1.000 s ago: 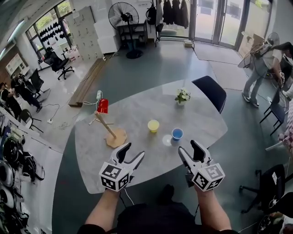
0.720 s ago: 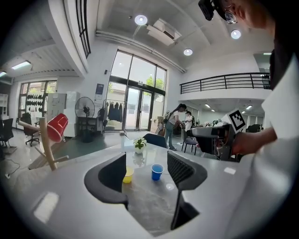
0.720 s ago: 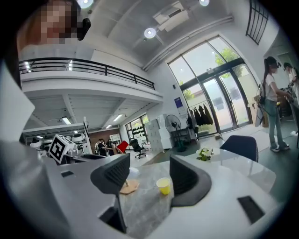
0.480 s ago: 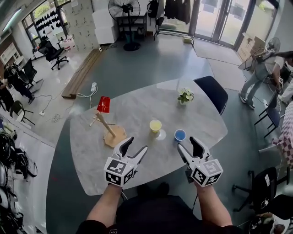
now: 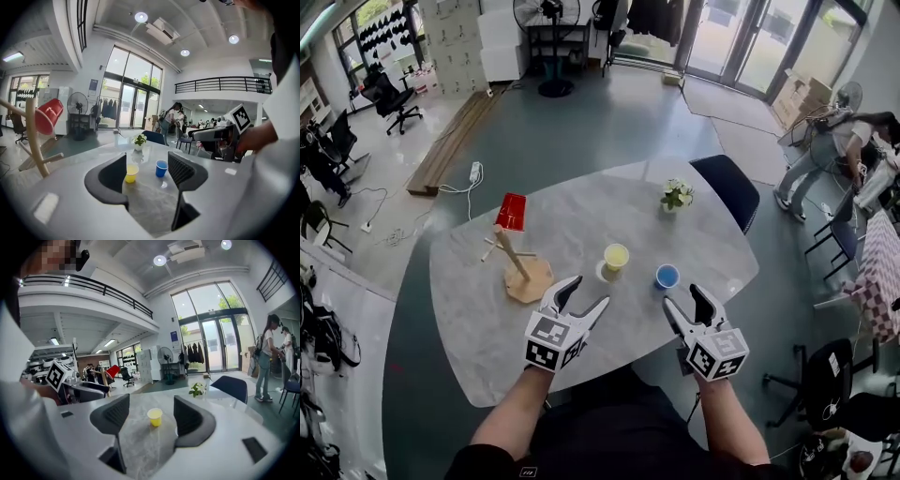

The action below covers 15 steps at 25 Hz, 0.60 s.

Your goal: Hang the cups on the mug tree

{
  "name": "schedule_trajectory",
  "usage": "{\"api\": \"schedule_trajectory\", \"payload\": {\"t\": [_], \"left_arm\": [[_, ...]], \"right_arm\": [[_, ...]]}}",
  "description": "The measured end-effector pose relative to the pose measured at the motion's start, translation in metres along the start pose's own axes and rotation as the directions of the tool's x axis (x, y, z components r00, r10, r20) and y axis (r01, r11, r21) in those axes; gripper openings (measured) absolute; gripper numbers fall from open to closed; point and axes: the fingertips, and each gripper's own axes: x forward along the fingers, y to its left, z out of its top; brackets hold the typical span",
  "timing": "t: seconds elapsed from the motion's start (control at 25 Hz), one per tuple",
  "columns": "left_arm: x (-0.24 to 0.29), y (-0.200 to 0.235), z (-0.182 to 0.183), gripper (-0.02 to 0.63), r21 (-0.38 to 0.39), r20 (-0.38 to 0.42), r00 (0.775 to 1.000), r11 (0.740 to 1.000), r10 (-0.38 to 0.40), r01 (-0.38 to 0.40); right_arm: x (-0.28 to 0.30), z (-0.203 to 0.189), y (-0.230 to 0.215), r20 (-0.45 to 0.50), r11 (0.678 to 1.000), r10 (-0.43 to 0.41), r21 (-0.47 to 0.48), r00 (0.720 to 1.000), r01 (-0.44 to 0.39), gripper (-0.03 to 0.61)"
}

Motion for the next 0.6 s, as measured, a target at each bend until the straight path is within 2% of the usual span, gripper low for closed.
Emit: {"api": "schedule_trajectory", "payload": {"t": [0.2, 0.44, 0.6], "left_arm": [[0.038, 0.016, -0.022, 0.282, -0.122, -0.056, 0.998, 0.992, -0.020, 0.013], [0.087, 0.027, -0.041, 0.284, -0.102, -0.113, 0.994, 0.995, -0.005, -0.006], [0.116, 0.042, -0.061, 0.285, -0.092, -0.143, 0.989, 0.995, 0.034, -0.047]], "right_arm": [[0.013, -0.011, -0.025, -0.024, 1.000, -0.009, 0.023, 1.000, 0.010, 0.270], [0.035, -0.012, -0.051, -0.035, 0.998, 0.021, 0.057, 0.999, -0.019, 0.270], [0.047, -0.014, -0.064, -0.045, 0.997, 0.040, 0.069, 0.998, -0.037, 0.270]]}}
